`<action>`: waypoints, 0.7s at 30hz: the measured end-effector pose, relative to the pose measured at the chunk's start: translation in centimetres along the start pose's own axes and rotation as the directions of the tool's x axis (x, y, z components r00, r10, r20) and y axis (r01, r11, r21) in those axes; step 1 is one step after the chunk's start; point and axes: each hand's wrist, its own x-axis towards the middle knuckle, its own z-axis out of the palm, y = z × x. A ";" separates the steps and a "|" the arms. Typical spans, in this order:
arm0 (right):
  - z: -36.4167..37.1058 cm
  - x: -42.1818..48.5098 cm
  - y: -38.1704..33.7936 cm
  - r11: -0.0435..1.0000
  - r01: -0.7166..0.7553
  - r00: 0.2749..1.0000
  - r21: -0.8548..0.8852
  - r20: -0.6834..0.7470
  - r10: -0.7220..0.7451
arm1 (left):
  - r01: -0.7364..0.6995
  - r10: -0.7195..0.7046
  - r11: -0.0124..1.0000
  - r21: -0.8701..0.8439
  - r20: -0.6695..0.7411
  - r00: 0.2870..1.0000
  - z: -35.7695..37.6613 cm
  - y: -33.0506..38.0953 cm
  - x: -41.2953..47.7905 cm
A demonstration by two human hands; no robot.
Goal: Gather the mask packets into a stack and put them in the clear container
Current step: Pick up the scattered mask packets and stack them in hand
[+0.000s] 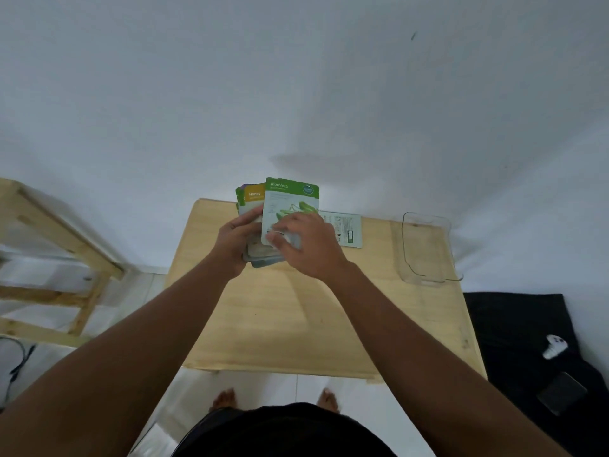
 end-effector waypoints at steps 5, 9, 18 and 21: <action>-0.4 0.7 2.3 0.950 -0.111 0.908 0.293 -0.360 0.217 | 0.016 -0.015 0.999 -0.030 0.052 0.999 -0.7 0.0 0.5; -0.9 1.3 2.0 0.547 -0.378 0.872 0.747 0.088 0.481 | 0.004 -0.008 0.999 0.035 0.113 0.994 -0.5 0.8 0.6; -1.0 2.7 3.6 0.529 -0.402 0.893 0.747 0.193 0.407 | 0.128 -0.132 0.991 0.031 0.203 0.970 0.9 2.5 1.4; -0.7 3.0 4.4 0.565 -0.390 0.905 0.727 0.191 0.380 | 0.119 -0.125 0.991 0.062 0.122 0.985 1.1 1.7 2.4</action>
